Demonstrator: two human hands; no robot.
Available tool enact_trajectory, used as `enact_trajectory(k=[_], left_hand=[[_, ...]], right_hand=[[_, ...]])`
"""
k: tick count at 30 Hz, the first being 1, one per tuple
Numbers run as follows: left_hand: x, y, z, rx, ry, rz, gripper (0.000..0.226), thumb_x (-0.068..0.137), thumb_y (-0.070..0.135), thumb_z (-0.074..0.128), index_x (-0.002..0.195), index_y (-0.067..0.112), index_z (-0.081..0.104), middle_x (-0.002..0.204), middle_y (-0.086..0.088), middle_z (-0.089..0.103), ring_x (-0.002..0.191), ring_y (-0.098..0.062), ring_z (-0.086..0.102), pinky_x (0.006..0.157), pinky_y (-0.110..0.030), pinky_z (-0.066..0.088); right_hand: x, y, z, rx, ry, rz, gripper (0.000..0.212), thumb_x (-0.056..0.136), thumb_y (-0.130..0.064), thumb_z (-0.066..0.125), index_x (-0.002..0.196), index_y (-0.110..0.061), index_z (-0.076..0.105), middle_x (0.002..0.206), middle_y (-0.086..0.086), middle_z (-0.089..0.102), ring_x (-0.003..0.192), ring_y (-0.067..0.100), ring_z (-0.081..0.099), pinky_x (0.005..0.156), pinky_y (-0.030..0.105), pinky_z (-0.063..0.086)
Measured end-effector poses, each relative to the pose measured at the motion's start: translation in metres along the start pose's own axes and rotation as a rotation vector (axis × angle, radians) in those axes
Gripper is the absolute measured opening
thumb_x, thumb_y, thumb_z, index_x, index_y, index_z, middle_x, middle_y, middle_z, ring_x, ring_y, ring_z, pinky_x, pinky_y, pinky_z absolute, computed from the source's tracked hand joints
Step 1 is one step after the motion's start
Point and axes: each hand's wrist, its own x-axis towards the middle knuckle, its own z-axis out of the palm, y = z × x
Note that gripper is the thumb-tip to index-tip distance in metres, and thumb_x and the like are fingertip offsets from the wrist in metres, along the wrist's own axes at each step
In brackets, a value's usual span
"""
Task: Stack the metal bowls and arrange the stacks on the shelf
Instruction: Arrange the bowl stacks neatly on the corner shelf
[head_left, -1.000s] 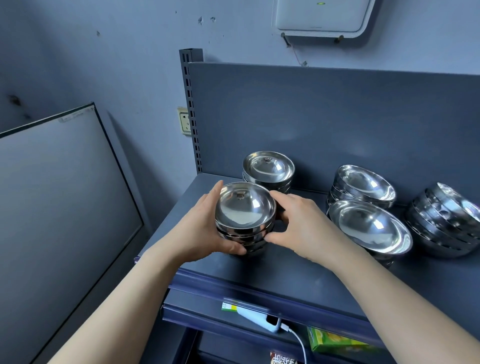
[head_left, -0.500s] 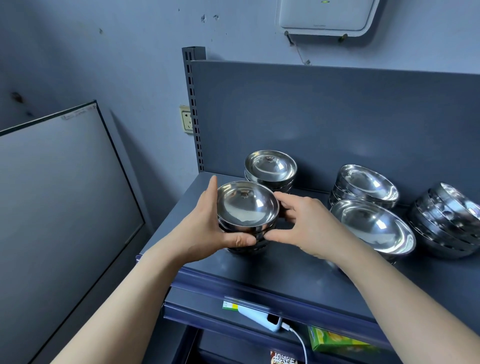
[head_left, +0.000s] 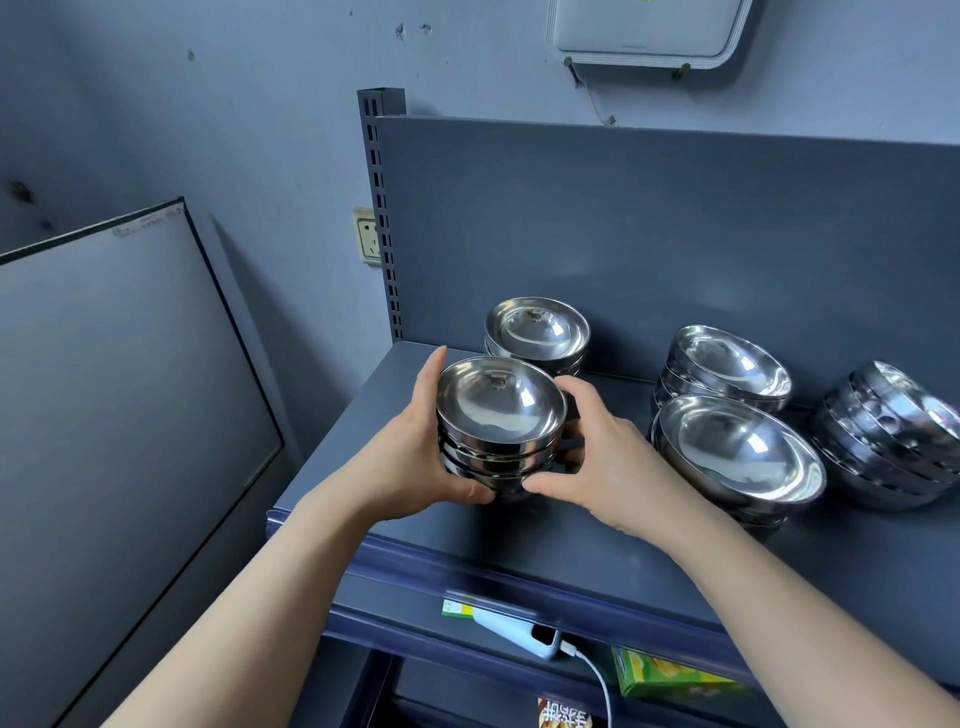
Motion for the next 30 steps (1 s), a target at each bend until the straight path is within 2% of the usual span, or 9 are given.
enact_trajectory(k=[3, 7, 10, 13, 16, 19, 22, 25, 30], left_hand=[[0.002, 0.004, -0.002, 0.042, 0.013, 0.021, 0.138, 0.059, 0.019, 0.09, 0.147, 0.04, -0.014, 0.117, 0.022, 0.05, 0.101, -0.004, 0.052, 0.068, 0.003, 0.037], [0.005, 0.004, -0.002, 0.04, 0.006, 0.017, 0.138, 0.058, 0.018, 0.091, 0.148, 0.041, -0.012, 0.112, 0.037, 0.044, 0.104, 0.0, 0.047, 0.084, -0.014, 0.037], [0.004, 0.001, -0.001, 0.007, -0.004, 0.009, 0.137, 0.06, 0.016, 0.09, 0.148, 0.041, -0.011, 0.103, 0.051, 0.03, 0.107, 0.004, 0.044, 0.09, -0.014, 0.032], [0.002, -0.002, -0.001, -0.049, -0.013, 0.014, 0.136, 0.061, 0.025, 0.09, 0.148, 0.042, -0.013, 0.107, 0.053, 0.025, 0.112, 0.007, 0.042, 0.094, -0.015, 0.031], [-0.002, -0.002, -0.002, -0.125, -0.02, 0.013, 0.13, 0.058, 0.042, 0.085, 0.149, 0.04, -0.007, 0.111, 0.05, 0.03, 0.115, 0.005, 0.044, 0.102, -0.023, 0.038], [-0.004, -0.001, -0.002, -0.135, -0.028, 0.041, 0.105, 0.059, 0.043, 0.081, 0.139, 0.047, 0.015, 0.103, 0.06, 0.037, 0.1, 0.022, 0.05, 0.093, -0.014, 0.045], [-0.003, 0.001, -0.001, -0.137, -0.045, 0.069, 0.09, 0.059, 0.041, 0.083, 0.125, 0.057, 0.024, 0.102, 0.058, 0.044, 0.098, 0.027, 0.049, 0.088, -0.014, 0.046], [0.0, 0.0, 0.0, -0.151, -0.051, 0.079, 0.088, 0.059, 0.039, 0.085, 0.121, 0.059, 0.027, 0.106, 0.053, 0.047, 0.099, 0.024, 0.051, 0.089, -0.018, 0.047], [0.001, -0.002, 0.002, -0.142, -0.024, 0.1, 0.094, 0.06, 0.043, 0.084, 0.135, 0.046, 0.027, 0.113, 0.046, 0.049, 0.103, 0.024, 0.048, 0.082, -0.002, 0.04]], right_hand=[[-0.001, 0.004, 0.004, 0.043, 0.032, 0.021, 0.089, 0.071, -0.037, 0.082, 0.136, -0.044, 0.023, 0.108, -0.014, 0.064, 0.104, 0.008, 0.06, 0.09, 0.029, 0.049], [-0.001, 0.005, 0.004, 0.042, 0.039, 0.038, 0.091, 0.071, -0.039, 0.082, 0.138, -0.046, 0.02, 0.115, -0.01, 0.064, 0.108, 0.011, 0.059, 0.094, 0.033, 0.049], [-0.002, 0.0, 0.001, -0.02, 0.022, 0.041, 0.091, 0.075, -0.039, 0.079, 0.141, -0.044, 0.016, 0.115, -0.006, 0.063, 0.103, 0.013, 0.06, 0.088, 0.031, 0.051], [-0.004, -0.003, -0.001, -0.068, 0.018, 0.028, 0.093, 0.076, -0.041, 0.077, 0.143, -0.042, 0.013, 0.117, -0.009, 0.059, 0.103, 0.016, 0.061, 0.085, 0.029, 0.051], [-0.004, -0.004, -0.004, -0.02, 0.01, 0.014, 0.088, 0.074, -0.046, 0.076, 0.14, -0.045, 0.019, 0.118, -0.018, 0.056, 0.108, 0.01, 0.059, 0.087, 0.026, 0.048], [-0.005, -0.005, -0.004, 0.033, 0.004, 0.021, 0.084, 0.069, -0.053, 0.074, 0.136, -0.048, 0.024, 0.117, -0.017, 0.062, 0.104, 0.007, 0.061, 0.091, 0.033, 0.051], [-0.009, -0.006, -0.003, -0.009, 0.032, 0.028, 0.074, 0.075, -0.048, 0.075, 0.13, -0.046, 0.025, 0.111, -0.018, 0.062, 0.094, 0.004, 0.061, 0.082, 0.026, 0.049], [-0.012, -0.006, -0.003, -0.033, 0.058, 0.045, 0.074, 0.076, -0.05, 0.073, 0.131, -0.043, 0.023, 0.111, -0.019, 0.061, 0.096, 0.005, 0.06, 0.083, 0.027, 0.049], [-0.013, -0.009, -0.003, -0.062, 0.051, 0.054, 0.074, 0.078, -0.049, 0.072, 0.132, -0.041, 0.022, 0.117, -0.015, 0.059, 0.104, 0.008, 0.058, 0.088, 0.028, 0.047]])
